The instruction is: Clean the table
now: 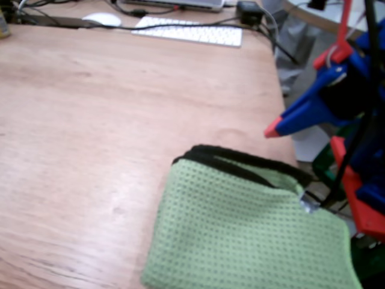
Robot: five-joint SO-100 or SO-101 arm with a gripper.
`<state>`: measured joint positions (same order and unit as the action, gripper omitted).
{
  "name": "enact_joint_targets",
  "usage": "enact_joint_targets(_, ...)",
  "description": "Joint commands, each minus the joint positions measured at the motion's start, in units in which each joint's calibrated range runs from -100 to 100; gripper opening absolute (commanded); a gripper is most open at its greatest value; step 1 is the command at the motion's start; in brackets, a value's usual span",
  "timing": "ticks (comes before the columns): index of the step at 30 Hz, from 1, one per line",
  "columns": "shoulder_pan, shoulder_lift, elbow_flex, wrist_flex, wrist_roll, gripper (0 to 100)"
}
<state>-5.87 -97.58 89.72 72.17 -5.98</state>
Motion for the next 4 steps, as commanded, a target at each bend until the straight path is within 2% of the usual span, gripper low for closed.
enact_joint_targets(1, 0.46, -0.19, -0.29, -0.83, -0.20, 0)
enact_joint_targets(4, 0.46, -0.19, -0.29, -0.83, -0.20, 0)
